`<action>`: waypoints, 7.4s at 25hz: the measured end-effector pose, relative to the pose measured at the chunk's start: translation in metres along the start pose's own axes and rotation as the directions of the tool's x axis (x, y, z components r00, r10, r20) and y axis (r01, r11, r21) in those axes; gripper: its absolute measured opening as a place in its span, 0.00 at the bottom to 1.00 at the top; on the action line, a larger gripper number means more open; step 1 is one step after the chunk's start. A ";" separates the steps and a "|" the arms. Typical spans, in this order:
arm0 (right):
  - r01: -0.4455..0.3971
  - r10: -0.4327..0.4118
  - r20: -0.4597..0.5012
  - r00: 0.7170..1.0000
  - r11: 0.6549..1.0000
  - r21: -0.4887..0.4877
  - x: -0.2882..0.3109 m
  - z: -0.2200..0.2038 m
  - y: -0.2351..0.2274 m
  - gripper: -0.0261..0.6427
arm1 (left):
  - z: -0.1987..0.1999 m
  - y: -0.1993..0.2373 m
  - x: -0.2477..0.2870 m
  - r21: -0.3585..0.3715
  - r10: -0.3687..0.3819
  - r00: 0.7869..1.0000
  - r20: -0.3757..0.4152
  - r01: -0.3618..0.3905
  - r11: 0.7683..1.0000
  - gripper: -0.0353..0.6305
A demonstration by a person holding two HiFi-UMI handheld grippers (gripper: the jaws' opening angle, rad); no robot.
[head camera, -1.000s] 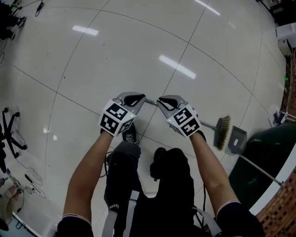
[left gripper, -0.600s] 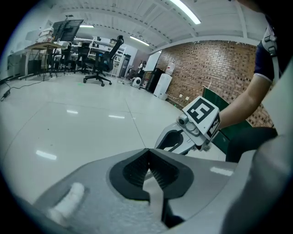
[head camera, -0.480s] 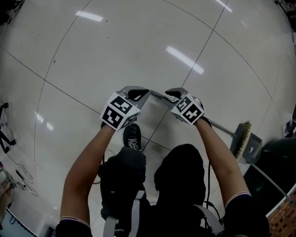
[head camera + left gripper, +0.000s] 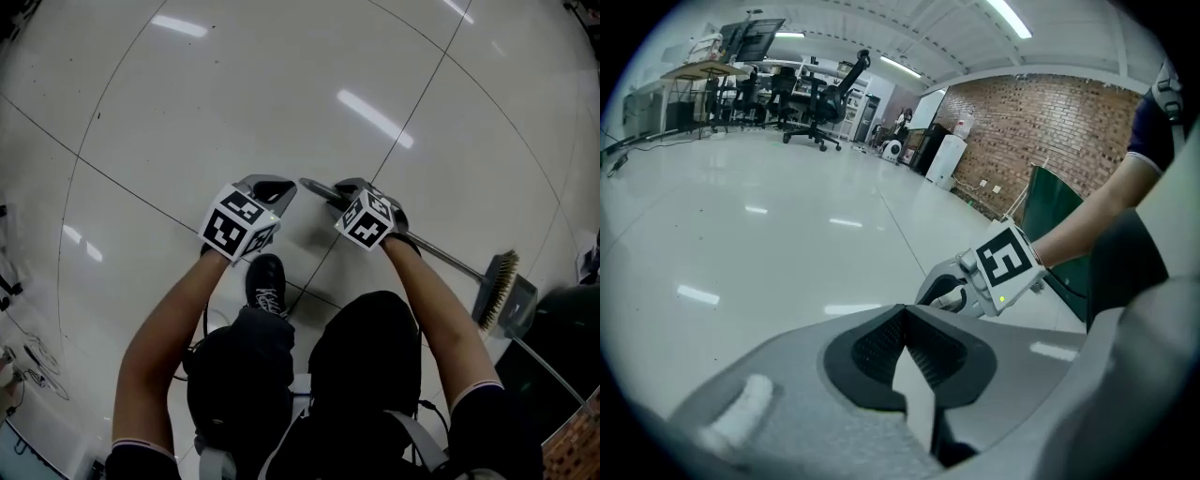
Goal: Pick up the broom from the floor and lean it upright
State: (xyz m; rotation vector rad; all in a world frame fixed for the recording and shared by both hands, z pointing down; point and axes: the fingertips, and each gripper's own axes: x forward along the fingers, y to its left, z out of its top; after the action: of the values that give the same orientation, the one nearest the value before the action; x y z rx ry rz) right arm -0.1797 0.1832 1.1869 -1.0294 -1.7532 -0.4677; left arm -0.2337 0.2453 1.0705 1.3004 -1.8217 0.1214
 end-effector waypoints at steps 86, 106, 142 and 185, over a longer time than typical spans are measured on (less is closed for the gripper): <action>0.354 -0.907 -0.350 0.235 -0.256 0.899 -0.968 -0.208 0.120 0.17 | 0.508 -0.708 -0.099 0.618 -0.627 0.651 -0.428 0.717 0.322 0.05; 0.224 -0.908 -0.331 0.257 -0.277 0.934 -1.008 -0.397 0.036 0.17 | 0.564 -0.840 0.057 0.616 -0.568 0.672 -0.475 0.715 0.331 0.05; 0.023 -0.719 -0.505 0.478 -0.564 0.826 -1.001 -0.577 -0.014 0.17 | 0.603 -0.915 0.202 0.444 -0.537 0.446 -0.716 0.885 0.142 0.05; 0.108 -0.752 -0.397 0.527 -0.404 0.908 -1.003 -0.629 -0.039 0.18 | 0.576 -0.944 0.226 0.426 -0.521 0.492 -0.697 0.869 0.251 0.05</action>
State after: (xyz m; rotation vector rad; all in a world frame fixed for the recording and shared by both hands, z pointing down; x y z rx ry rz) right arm 0.2745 -0.7108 0.5568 1.1081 -2.1055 0.7998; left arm 0.1737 -0.6452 0.5095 2.3899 -0.5484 0.6606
